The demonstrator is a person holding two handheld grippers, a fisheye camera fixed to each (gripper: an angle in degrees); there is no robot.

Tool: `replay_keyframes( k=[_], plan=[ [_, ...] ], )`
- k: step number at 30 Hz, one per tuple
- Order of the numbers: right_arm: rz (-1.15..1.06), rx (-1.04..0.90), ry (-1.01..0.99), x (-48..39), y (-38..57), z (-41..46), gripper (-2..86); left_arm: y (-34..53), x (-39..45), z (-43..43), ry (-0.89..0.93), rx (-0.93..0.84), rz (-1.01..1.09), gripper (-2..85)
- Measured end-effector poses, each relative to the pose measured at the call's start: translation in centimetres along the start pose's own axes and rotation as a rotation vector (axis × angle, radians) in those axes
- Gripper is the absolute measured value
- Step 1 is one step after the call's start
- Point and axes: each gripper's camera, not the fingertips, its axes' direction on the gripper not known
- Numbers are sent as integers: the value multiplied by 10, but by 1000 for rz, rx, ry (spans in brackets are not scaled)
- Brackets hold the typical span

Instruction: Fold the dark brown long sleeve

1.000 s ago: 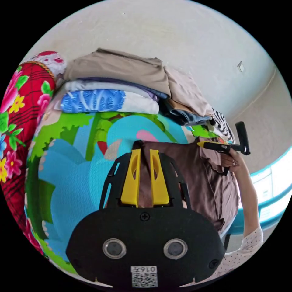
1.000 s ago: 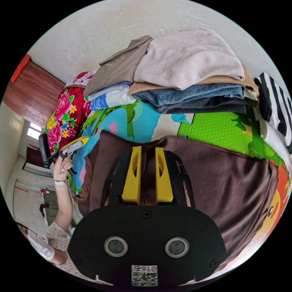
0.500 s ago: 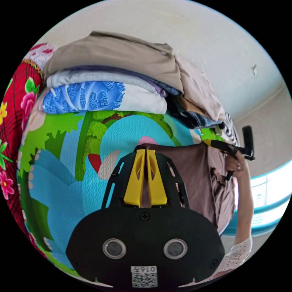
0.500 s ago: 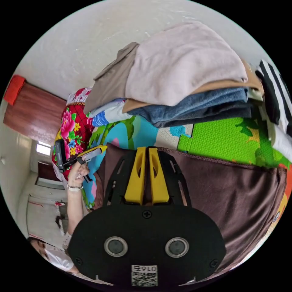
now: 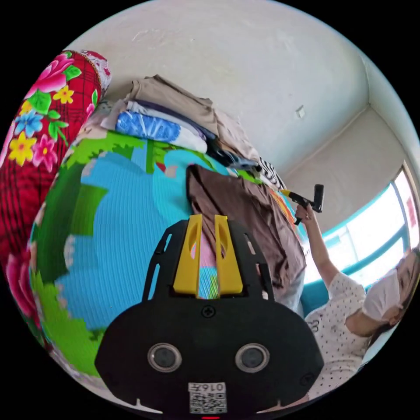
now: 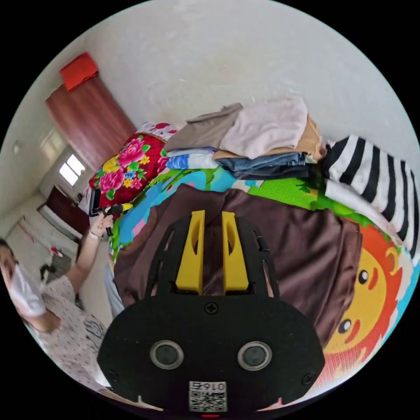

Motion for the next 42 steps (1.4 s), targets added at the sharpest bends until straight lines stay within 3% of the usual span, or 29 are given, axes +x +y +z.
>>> replay_keyframes(
  k=[5,13,17,22,27,31,34,37,42],
  plan=[
    [-228,144,106,-108,156,-57,100,110,17,-16,32,-68,-31,74],
    [-214,290,413,-226,349,-68,113,189,43,-9,-107,-87,-82,77],
    [-157,316,390,-269,405,-51,112,200,45,3,1,-128,-101,63],
    [-140,279,344,-312,427,-19,112,222,46,12,18,-110,-152,2],
    [-233,196,416,-367,421,16,114,252,81,3,-16,-21,-46,-7],
    [-262,211,431,-422,373,44,114,277,110,14,-49,41,16,-8],
    [-243,232,302,-469,317,78,116,298,125,23,-81,92,35,-8],
    [-282,120,280,-514,277,133,123,317,120,27,-120,136,9,-8],
    [-230,91,243,-535,281,190,91,335,96,52,-79,90,-53,-9]
  ],
)
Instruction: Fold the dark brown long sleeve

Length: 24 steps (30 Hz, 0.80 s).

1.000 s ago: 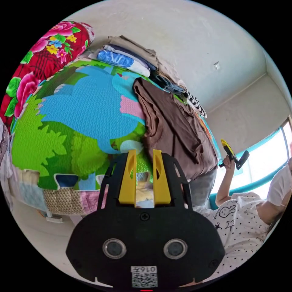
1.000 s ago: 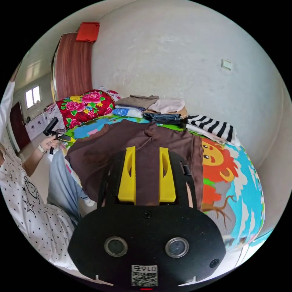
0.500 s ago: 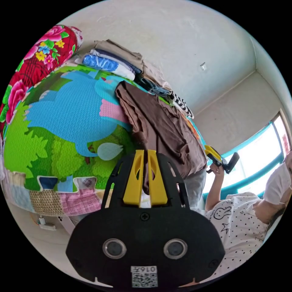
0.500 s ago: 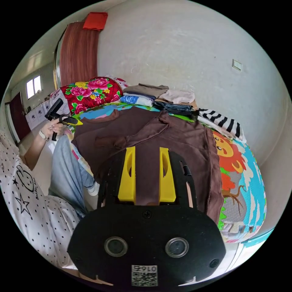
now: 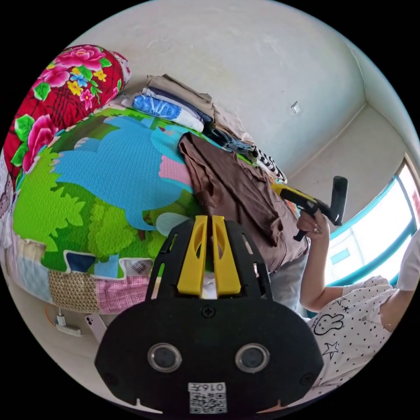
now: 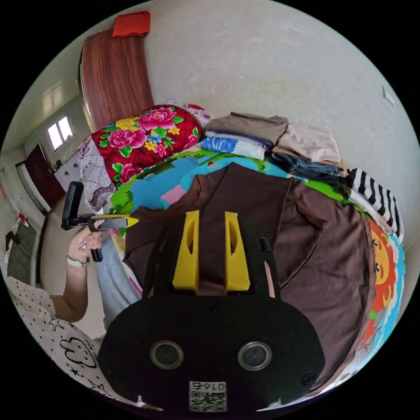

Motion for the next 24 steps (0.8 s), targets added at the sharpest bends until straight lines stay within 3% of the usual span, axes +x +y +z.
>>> replay_keyframes(
  k=[3,7,14,18,20,24],
  plan=[
    [-14,-168,-60,-16,12,44,77,15,3,13,-23,3,-10,-9],
    [-36,-289,73,-50,35,94,69,37,8,23,-28,24,-32,-8],
    [-103,-262,125,-106,63,129,66,89,36,54,-134,26,-70,10],
    [-17,-53,79,-84,113,78,72,140,96,46,-435,136,-25,47],
    [99,74,131,-49,171,29,87,159,131,55,-397,166,69,52],
    [314,80,305,9,280,-31,122,184,219,121,-65,126,346,60]
  ],
)
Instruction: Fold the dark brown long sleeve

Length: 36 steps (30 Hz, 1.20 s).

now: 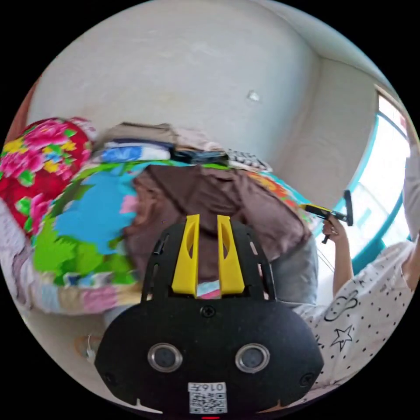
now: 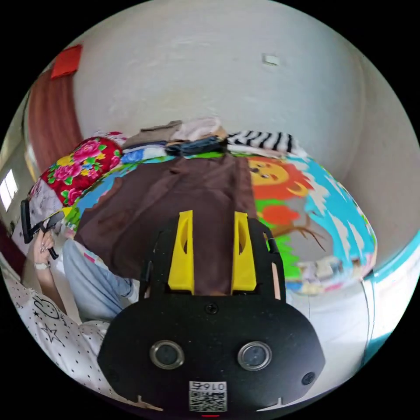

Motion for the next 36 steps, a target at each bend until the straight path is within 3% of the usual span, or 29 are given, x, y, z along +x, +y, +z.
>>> replay_keyframes(
  k=[5,9,14,22,28,32,36],
  plan=[
    [239,-105,-19,98,135,-21,140,3,118,104,332,-80,227,66],
    [240,-147,-108,118,190,4,145,16,213,176,560,-152,330,68],
    [266,-82,-299,150,235,58,135,52,299,217,654,-207,413,68],
    [198,-147,-474,186,279,142,89,110,363,252,618,-242,435,65],
    [280,-61,-640,234,332,178,26,146,440,274,537,-223,584,91],
    [364,42,-780,260,353,201,17,187,517,290,387,-129,740,116],
    [422,33,-807,269,356,224,14,238,592,308,54,-17,856,155]
  ],
)
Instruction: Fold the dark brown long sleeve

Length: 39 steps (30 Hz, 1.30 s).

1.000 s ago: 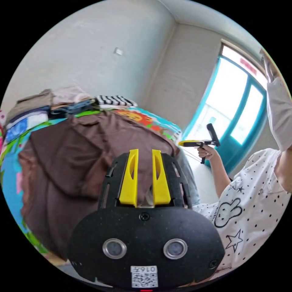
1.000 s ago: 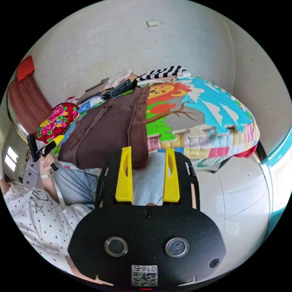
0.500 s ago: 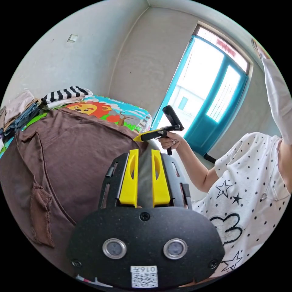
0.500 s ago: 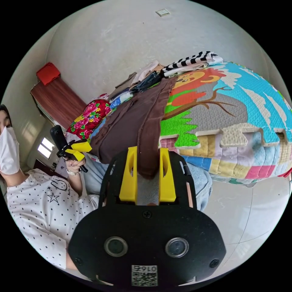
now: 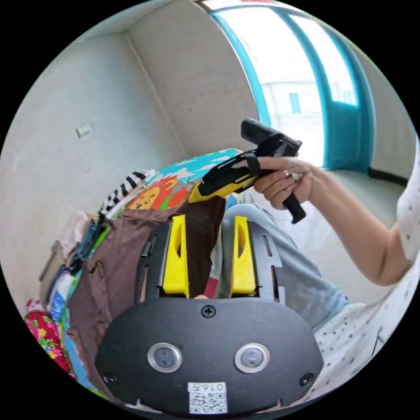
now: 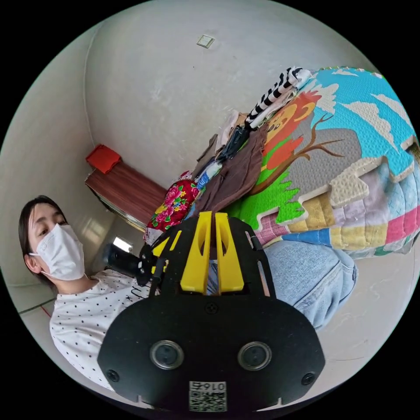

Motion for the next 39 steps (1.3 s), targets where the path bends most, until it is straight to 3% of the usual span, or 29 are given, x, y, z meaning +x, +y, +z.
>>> replay_keyframes(
  k=[8,13,25,31,39],
  plan=[
    [178,42,-77,62,-9,13,12,-4,107,52,-471,13,118,125],
    [217,51,-64,92,-20,16,13,1,109,45,-489,76,18,74],
    [204,113,-211,175,-87,-3,76,32,-11,-18,-10,217,-353,4],
    [260,-50,-288,198,-182,26,145,49,-60,-29,150,262,-460,1],
    [319,-300,-138,201,-344,100,145,62,-91,-49,201,283,-469,-3]
  ],
)
